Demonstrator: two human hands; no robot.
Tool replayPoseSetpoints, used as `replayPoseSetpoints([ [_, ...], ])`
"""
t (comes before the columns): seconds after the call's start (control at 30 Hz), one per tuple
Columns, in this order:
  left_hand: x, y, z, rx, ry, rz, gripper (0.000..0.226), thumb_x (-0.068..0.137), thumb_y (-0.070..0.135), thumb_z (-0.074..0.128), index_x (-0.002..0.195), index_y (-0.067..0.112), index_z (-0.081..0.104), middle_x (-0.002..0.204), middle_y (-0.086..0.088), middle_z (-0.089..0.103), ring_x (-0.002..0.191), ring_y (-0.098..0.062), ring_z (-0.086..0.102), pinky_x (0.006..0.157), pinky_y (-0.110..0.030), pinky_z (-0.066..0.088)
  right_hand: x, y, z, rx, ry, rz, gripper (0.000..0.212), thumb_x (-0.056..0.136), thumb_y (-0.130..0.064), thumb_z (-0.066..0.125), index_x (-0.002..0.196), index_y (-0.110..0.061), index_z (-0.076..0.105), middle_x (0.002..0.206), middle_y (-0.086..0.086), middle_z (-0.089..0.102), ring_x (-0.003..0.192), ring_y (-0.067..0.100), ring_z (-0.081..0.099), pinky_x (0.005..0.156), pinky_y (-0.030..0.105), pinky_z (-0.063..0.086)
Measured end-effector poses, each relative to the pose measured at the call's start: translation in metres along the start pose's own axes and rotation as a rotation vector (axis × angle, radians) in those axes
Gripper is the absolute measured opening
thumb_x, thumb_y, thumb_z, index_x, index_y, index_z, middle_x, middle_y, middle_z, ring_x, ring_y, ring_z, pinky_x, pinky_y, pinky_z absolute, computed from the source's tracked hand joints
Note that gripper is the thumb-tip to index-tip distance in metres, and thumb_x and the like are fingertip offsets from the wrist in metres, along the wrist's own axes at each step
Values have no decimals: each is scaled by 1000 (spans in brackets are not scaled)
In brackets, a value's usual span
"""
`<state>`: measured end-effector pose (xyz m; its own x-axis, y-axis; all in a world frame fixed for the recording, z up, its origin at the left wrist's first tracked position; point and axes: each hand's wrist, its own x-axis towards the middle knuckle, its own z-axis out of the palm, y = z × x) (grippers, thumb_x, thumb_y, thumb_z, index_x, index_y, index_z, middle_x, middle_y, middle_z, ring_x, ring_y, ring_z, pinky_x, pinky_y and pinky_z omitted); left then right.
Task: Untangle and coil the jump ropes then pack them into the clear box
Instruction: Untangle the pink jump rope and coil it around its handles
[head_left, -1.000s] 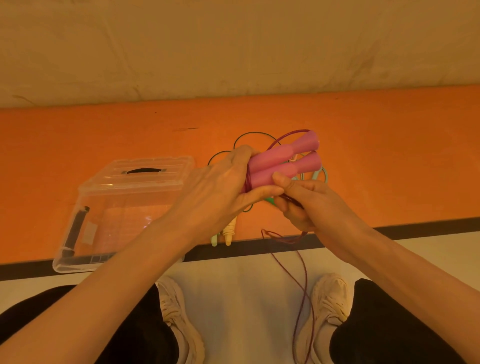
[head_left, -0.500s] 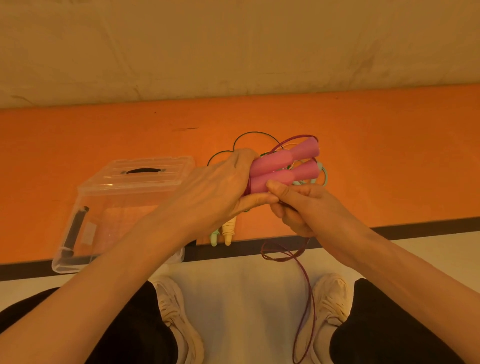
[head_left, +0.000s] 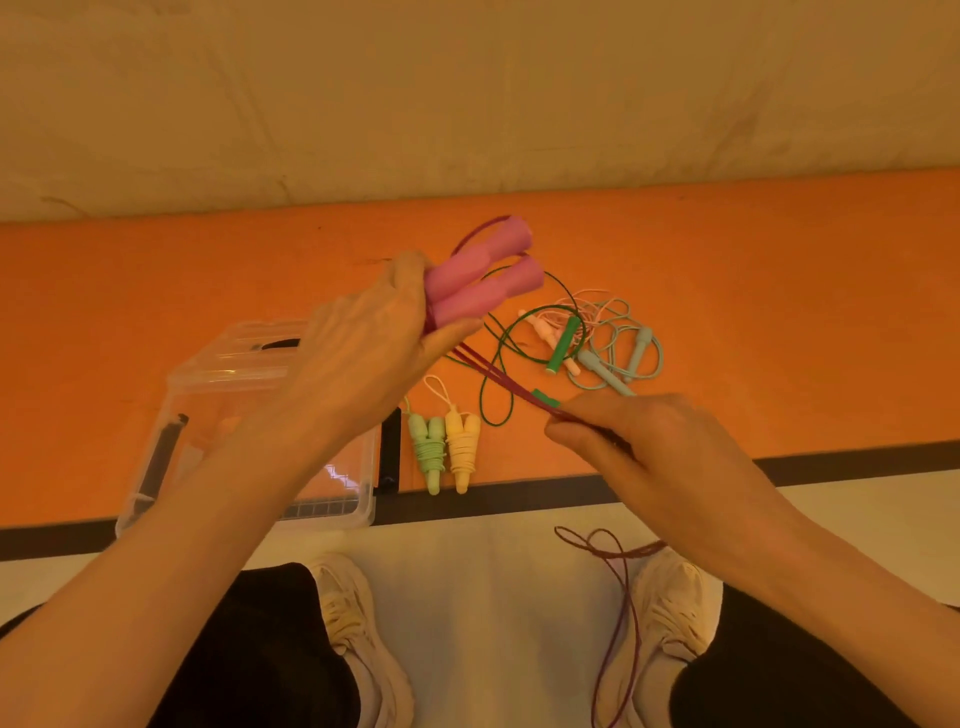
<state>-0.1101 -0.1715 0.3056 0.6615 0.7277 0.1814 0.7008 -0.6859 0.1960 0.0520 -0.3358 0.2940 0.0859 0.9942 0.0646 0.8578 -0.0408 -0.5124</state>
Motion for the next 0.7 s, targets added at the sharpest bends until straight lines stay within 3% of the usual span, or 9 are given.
replayPoseSetpoints([
  [0.1, -6, 9, 12, 72, -49, 77, 64, 83, 67, 27, 117, 14, 42, 100, -7, 59, 79, -35, 62, 60, -42, 44, -1, -7, -16, -194, 127, -242, 39, 98, -43, 36, 86, -20, 65, 68, -10, 59, 58, 13, 55, 49, 34, 43],
  [0.2, -8, 15, 17, 89, -81, 126, 71, 80, 70, 21, 120, 16, 42, 94, 2, 53, 78, -27, 59, 59, -35, 35, 6, -6, -30, -258, 247, -340, 36, 98, -36, 39, 90, -15, 67, 74, -5, 63, 57, 20, 59, 44, 35, 41],
  [0.3, -8, 18, 15, 51, -108, 143, 71, 80, 68, 16, 123, 17, 42, 87, 10, 37, 77, -22, 55, 61, -32, 31, 12, -2, -34, -155, 292, -286, 34, 98, -36, 39, 94, -18, 67, 75, -12, 58, 60, 18, 58, 47, 41, 44],
  [0.43, -13, 21, 14, -7, -111, 187, 76, 77, 69, 6, 122, 19, 42, 89, 11, 40, 81, -23, 55, 66, -35, 33, 16, 5, -38, 9, 286, -175, 26, 98, -37, 41, 94, -26, 64, 71, -14, 56, 63, 12, 53, 55, 42, 44],
  [0.57, -14, 20, 13, -111, -162, 191, 72, 77, 71, 9, 116, 21, 43, 77, 14, 39, 79, -22, 52, 71, -35, 26, 19, 9, -40, 72, 254, -116, 23, 97, -35, 43, 88, -28, 62, 67, -8, 57, 63, 13, 52, 56, 42, 42],
  [0.7, -14, 24, 13, 1, -240, 184, 86, 64, 83, 19, 118, 21, 42, 75, 14, 29, 76, -21, 47, 72, -34, 26, 19, 6, -39, 128, 204, -116, 21, 97, -35, 42, 83, -33, 57, 65, -5, 55, 61, 15, 51, 56, 36, 38],
])
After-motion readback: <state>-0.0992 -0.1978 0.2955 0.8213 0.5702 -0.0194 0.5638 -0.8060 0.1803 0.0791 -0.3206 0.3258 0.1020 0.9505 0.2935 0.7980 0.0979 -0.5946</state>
